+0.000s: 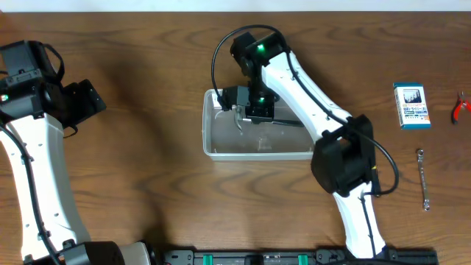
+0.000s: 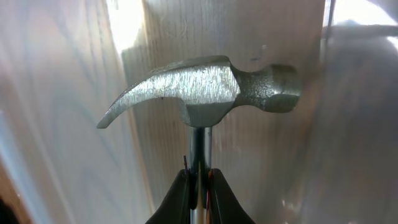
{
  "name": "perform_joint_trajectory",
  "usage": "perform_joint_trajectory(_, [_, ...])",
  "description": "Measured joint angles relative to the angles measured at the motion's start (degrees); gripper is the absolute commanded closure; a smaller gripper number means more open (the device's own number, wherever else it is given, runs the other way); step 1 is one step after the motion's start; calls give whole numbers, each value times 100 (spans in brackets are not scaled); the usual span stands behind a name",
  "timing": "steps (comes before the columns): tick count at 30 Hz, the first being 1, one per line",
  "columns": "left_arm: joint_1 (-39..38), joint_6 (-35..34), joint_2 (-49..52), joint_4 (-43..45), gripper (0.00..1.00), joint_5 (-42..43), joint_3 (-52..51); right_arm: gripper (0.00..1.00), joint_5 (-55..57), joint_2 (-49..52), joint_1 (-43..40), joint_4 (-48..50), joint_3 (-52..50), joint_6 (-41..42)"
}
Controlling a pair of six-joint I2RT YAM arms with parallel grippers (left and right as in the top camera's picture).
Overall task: Pack container
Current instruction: 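Lower the hammer into the container and open the right gripper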
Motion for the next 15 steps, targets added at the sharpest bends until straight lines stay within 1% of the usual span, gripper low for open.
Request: perform_joint_trajectory(15, [0, 0, 0, 0, 2, 0, 0, 99, -175, 522, 0, 44, 0, 20])
